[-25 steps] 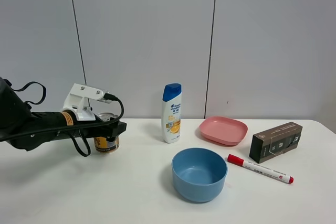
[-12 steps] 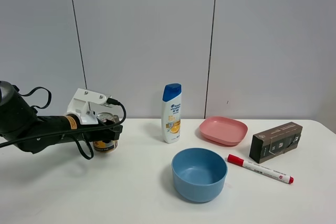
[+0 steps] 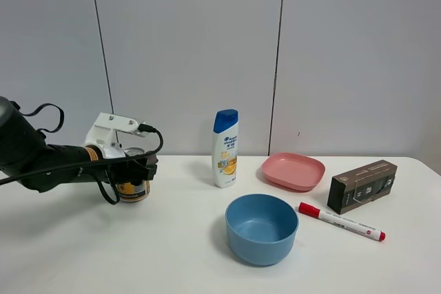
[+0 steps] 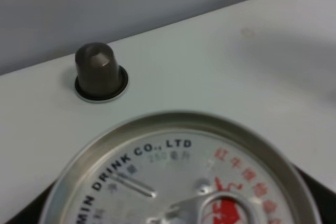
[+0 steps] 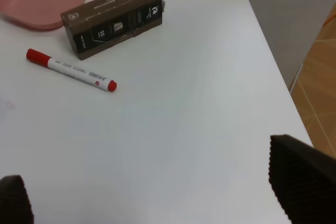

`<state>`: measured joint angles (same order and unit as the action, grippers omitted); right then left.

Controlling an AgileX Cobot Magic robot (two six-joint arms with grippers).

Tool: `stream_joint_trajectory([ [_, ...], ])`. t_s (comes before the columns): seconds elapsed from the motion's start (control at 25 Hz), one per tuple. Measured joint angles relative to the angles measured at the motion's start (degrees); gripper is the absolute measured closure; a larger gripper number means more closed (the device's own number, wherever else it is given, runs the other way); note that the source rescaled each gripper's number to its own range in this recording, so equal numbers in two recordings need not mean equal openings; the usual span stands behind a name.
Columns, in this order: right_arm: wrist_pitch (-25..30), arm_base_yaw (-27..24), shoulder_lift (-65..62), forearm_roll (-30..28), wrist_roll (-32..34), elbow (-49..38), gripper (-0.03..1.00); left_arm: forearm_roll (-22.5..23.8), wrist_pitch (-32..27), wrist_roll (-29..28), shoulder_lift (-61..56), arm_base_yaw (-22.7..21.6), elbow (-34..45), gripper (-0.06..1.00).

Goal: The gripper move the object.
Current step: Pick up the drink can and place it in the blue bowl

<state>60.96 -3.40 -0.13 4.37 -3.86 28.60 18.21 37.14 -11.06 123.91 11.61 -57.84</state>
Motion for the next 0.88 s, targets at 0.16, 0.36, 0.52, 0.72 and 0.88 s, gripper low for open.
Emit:
stream_joint_trajectory([
  [0.16, 0.0, 0.0, 0.0, 0.0, 0.0, 0.0, -0.03, 1.71, -2.97, -4.73, -7.88, -0.05, 0.05, 0.92],
  [0.36, 0.0, 0.0, 0.0, 0.0, 0.0, 0.0, -0.03, 8.47, -2.97, -15.11, -18.24, 0.37, 0.1, 0.92],
  [0.52, 0.0, 0.0, 0.0, 0.0, 0.0, 0.0, -0.03, 9.06, -6.96, -18.51, -25.57, 2.49, 0.1, 0.92],
  [0.72, 0.0, 0.0, 0.0, 0.0, 0.0, 0.0, -0.03, 5.2, -16.62, -18.85, -32.82, 6.96, 0.1, 0.92],
  [0.88, 0.0, 0.0, 0.0, 0.0, 0.0, 0.0, -0.03, 0.49, -19.71, -16.81, -36.05, 12.65, 0.1, 0.92],
])
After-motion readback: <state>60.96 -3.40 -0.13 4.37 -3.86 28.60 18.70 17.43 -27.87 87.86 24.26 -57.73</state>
